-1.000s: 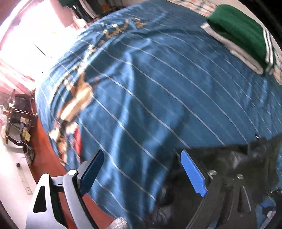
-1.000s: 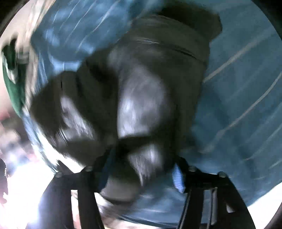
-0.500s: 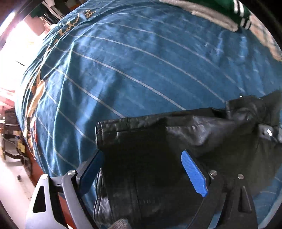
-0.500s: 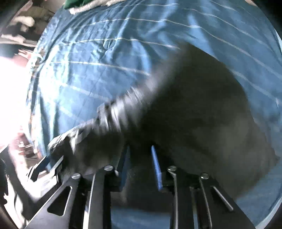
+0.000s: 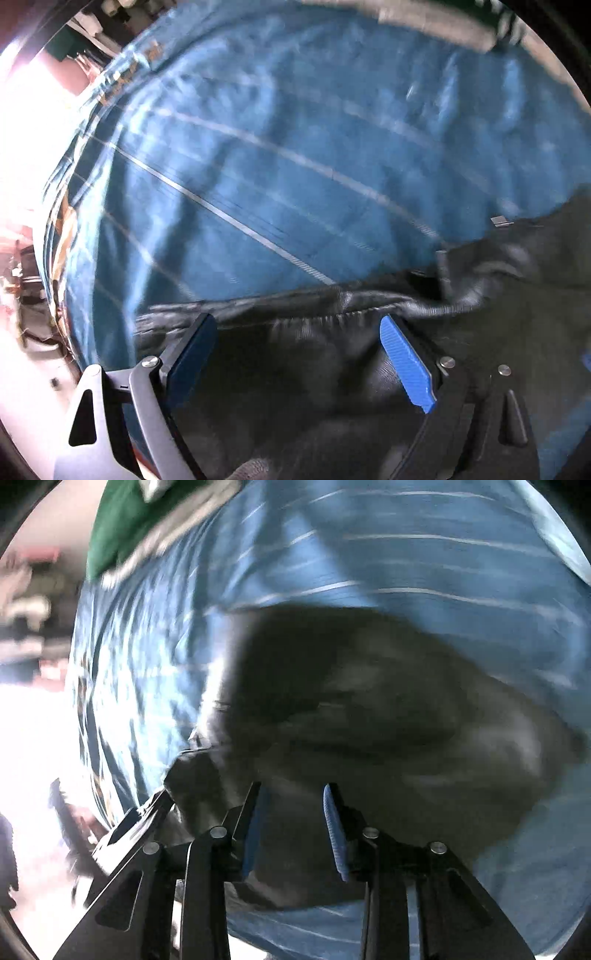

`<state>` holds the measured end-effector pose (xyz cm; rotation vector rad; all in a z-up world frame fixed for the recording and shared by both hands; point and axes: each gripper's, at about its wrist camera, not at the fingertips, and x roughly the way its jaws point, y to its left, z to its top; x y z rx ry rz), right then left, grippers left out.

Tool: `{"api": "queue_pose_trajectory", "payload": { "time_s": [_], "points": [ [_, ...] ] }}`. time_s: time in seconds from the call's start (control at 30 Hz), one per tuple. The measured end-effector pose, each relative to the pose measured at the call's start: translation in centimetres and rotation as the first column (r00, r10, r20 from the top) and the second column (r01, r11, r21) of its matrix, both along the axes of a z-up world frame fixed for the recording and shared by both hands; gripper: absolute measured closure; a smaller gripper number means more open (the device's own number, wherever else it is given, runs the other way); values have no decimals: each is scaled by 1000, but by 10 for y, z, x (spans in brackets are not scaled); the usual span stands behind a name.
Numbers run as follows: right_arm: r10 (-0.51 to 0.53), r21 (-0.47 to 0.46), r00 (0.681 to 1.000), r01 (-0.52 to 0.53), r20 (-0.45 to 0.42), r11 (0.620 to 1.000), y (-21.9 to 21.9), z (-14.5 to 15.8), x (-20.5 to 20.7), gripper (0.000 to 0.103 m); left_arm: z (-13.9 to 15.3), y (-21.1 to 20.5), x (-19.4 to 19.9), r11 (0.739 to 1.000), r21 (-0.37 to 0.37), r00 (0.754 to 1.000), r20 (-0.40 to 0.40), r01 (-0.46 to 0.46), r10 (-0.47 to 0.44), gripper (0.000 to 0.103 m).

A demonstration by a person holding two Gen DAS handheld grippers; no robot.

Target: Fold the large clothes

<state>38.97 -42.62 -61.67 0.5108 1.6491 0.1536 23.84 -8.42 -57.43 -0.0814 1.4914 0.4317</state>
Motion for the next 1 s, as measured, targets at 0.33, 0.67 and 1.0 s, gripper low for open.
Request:
{"api": "queue_pose_trajectory", "payload": {
  "time_s": [0.33,0.67,1.0],
  "points": [
    [-335,201,942,326,13,924,-120,-63,-84,36,42,-7,-20,999,-51,996,92,16,-11,10],
    [-542,556,838,422,62,716,-97,-127,-83,34,5,-58,-21,992,-40,992,32,122,-121,7],
    [-582,609,813,479,-36,632,-87,-162,-59,32,-3,-38,-16,989,-75,992,35,127,-125,0]
  ]
}}
